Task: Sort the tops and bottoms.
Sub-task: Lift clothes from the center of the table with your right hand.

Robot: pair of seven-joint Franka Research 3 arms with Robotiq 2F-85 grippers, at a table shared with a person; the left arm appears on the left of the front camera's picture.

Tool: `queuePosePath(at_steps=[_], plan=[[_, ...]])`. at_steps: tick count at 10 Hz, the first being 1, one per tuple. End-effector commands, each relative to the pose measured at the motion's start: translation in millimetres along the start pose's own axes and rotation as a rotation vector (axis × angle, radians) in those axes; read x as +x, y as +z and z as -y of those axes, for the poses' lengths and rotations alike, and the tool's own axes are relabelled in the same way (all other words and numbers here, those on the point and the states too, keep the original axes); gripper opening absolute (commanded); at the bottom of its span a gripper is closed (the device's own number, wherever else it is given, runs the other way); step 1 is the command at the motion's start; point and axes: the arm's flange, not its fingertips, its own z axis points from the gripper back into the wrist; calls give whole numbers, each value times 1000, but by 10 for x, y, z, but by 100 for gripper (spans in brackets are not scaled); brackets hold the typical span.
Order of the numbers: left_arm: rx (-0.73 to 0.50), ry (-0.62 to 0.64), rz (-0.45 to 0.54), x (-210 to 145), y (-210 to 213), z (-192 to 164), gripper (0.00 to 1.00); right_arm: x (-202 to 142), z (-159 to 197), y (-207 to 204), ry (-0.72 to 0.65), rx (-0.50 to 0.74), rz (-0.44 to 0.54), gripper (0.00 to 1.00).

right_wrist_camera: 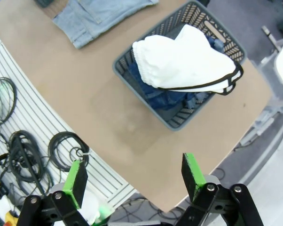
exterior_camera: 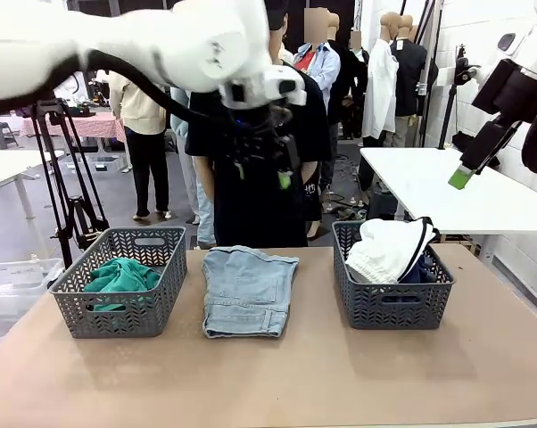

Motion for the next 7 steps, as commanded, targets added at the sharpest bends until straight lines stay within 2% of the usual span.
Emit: queuePosePath(at_steps=[1, 4, 6, 7], plan=[[-50, 0, 58, -492, 343, -269, 100, 18, -12, -6, -10, 2, 0, 100], [39, 30, 76, -761, 692, -450, 100, 18, -12, -6, -10, 2, 0, 100], [89, 101, -42, -1033, 783, -536, 100, 18, -12, -6, -10, 2, 0, 100], [116, 138, -57, -1138, 818, -569, 100, 18, -12, -6, -10, 2, 0, 100]])
